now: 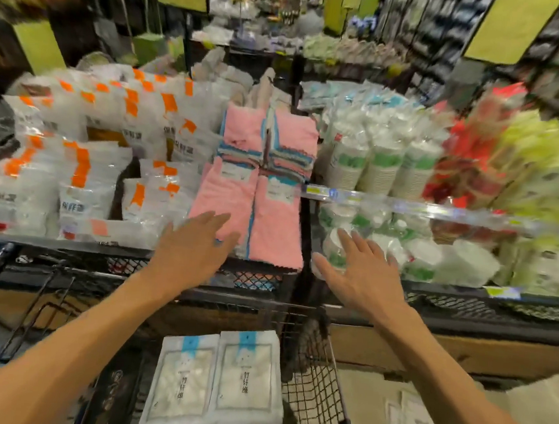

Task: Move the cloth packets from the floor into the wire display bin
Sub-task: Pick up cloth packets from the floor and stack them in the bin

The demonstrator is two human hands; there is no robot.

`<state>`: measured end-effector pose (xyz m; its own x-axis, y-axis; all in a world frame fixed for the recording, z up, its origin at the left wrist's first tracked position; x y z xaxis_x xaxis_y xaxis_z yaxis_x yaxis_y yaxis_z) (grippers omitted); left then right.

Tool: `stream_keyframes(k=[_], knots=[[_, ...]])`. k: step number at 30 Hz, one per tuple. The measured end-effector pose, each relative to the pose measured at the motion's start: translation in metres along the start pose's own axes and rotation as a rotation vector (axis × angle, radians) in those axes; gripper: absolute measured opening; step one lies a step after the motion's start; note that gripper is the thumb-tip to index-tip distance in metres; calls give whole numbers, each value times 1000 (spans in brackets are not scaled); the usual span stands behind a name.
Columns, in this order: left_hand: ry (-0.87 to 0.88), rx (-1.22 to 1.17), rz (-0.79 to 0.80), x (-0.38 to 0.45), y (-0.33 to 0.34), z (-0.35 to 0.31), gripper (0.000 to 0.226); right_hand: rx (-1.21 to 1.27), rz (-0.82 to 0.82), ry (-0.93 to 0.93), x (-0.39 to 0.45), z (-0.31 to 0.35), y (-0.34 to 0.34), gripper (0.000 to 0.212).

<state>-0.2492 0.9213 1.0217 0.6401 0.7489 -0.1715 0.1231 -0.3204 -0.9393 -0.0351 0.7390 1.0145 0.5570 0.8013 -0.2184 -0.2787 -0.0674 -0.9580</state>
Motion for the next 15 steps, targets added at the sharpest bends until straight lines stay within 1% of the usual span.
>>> stream_keyframes(k=[5,7,11,15], knots=[[163,38,-57,0,-49,-45,63,31,-123,121,-45,-21,-64,84],[226,51,-63,-3,-62,-63,63,51,-160,191,-70,-33,-82,88],[350,63,-45,-10,-78,-100,65,87,-245,337,-128,-58,-104,93],[543,126,-35,-28,-73,-160,64,87,-300,508,-192,-82,-110,96]])
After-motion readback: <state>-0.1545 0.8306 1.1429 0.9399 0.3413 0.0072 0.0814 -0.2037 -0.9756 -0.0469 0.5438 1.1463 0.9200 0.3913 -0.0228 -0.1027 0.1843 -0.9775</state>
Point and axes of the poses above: each hand's wrist, its own x-axis towards the middle knuckle, its own y-axis out of the palm, z = x × y, the point moved 7 cm from there along x, towards the middle knuckle, and after that the axes turned 10 degrees about z, right-handed, at the moved point
